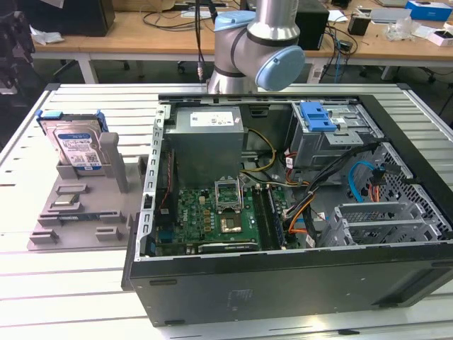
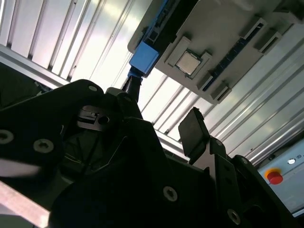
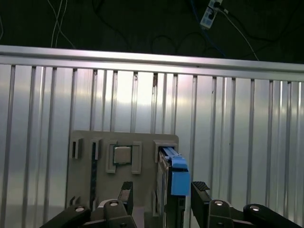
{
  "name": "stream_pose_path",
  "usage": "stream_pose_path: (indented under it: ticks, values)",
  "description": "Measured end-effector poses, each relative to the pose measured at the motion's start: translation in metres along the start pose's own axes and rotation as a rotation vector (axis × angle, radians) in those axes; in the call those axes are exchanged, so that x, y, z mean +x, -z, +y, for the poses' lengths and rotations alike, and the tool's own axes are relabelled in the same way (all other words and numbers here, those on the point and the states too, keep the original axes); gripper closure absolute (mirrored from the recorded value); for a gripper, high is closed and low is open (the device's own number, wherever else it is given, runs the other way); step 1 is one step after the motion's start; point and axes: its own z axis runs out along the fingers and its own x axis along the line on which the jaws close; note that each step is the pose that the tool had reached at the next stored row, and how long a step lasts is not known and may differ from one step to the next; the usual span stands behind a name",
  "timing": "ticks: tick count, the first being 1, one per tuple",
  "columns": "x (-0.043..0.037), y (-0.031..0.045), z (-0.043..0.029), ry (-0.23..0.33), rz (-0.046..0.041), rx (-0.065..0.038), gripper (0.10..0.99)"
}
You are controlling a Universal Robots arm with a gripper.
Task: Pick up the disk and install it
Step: 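Pick up the disk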
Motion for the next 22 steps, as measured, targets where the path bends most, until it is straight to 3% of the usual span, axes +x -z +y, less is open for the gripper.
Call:
stream_pose_path:
  ticks: [11,19,22]
  values:
    - [-0.0082,-0.0050,-0.0097,0.000,0.0001,0.000,0.486]
    - [-0.0162,-0.0187,-0.0158,0.000,0.0005,0.000,0.486]
    - [-0.0174,-0.0293,-0.0171,0.000,0.0013,0.000,0.486]
